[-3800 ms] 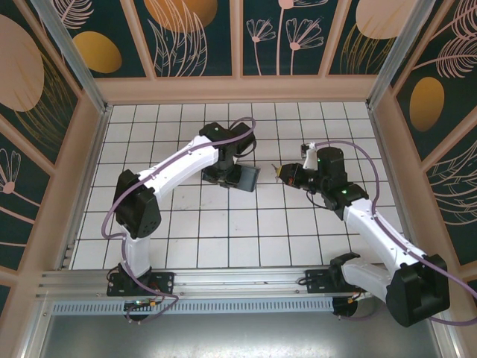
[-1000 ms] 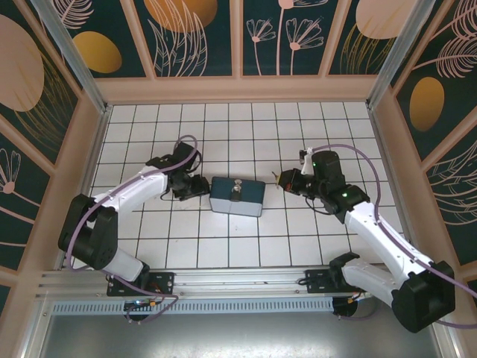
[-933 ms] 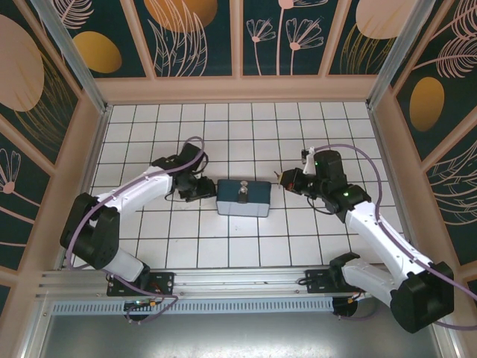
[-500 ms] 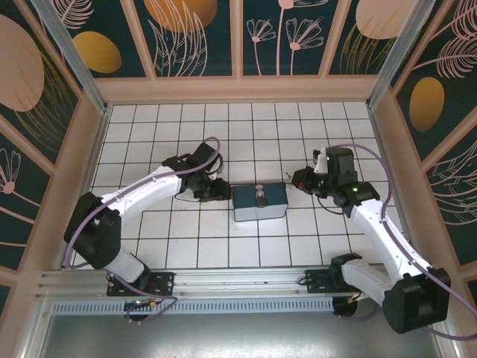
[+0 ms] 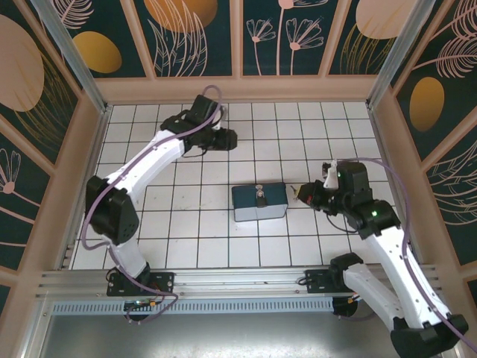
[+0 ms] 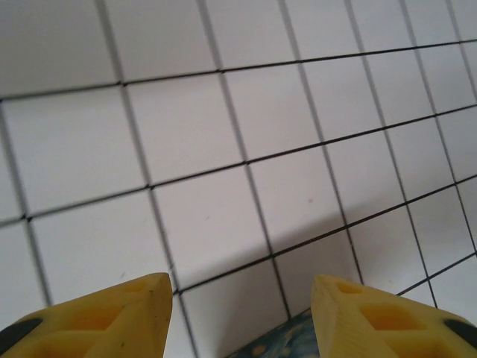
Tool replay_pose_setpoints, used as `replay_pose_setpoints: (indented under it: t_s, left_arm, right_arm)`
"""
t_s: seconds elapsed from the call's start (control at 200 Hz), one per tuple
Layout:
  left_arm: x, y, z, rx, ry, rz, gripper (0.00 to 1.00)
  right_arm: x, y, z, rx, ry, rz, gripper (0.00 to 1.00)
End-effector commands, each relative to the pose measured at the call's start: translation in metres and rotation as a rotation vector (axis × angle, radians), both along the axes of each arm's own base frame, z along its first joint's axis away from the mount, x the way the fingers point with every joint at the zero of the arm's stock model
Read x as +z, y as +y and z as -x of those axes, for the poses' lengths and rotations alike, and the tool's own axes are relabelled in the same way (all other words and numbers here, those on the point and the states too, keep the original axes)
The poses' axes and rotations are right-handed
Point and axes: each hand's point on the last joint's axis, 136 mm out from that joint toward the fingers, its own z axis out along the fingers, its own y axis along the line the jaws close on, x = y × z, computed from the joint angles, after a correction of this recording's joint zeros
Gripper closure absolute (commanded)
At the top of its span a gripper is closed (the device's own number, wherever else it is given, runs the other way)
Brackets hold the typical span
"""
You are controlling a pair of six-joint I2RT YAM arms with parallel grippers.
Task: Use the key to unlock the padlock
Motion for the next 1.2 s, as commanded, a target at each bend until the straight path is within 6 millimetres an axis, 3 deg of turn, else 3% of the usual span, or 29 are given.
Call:
replay_pose_setpoints:
  t_s: [0.0,0.09,0.24,0.535,0.706,0.906,1.196]
  left_arm:
    - [-0.017,-0.036,0.010,-0.143,0.032,-0.017,0.48]
    - [-0.028,-0.049,0.011,-0.164,0.056,-0.005,0.48]
    - [-0.035,-0.051,0.007,-0.162,0.058,-0.009,0.47]
    - [-0.048,-0.052,0.032,-0.216,0.136,0.030,0.48]
    - [-0.059,-0.045,0.042,-0.200,0.173,0.025,0.48]
    - [-0.053,-0.049,0.062,-0.248,0.195,0.079,0.46]
    - [-0.056,-0.041,0.072,-0.240,0.207,0.073,0.46]
  right_arm:
    - [-0.011,0.016,0.023,0.024,0.083,-0.061,1.00]
    - [-0.022,0.028,0.034,0.048,0.102,-0.070,1.00]
    - [-0.039,0.050,0.045,0.104,0.114,-0.079,1.00]
    - [-0.059,0.080,0.030,0.193,0.023,-0.092,1.00]
    - [-0.052,0.080,0.027,0.167,-0.025,-0.162,1.00]
    - [-0.071,0.075,0.025,0.115,0.016,-0.159,1.00]
    - [-0.069,0.066,0.007,0.107,-0.033,-0.168,1.00]
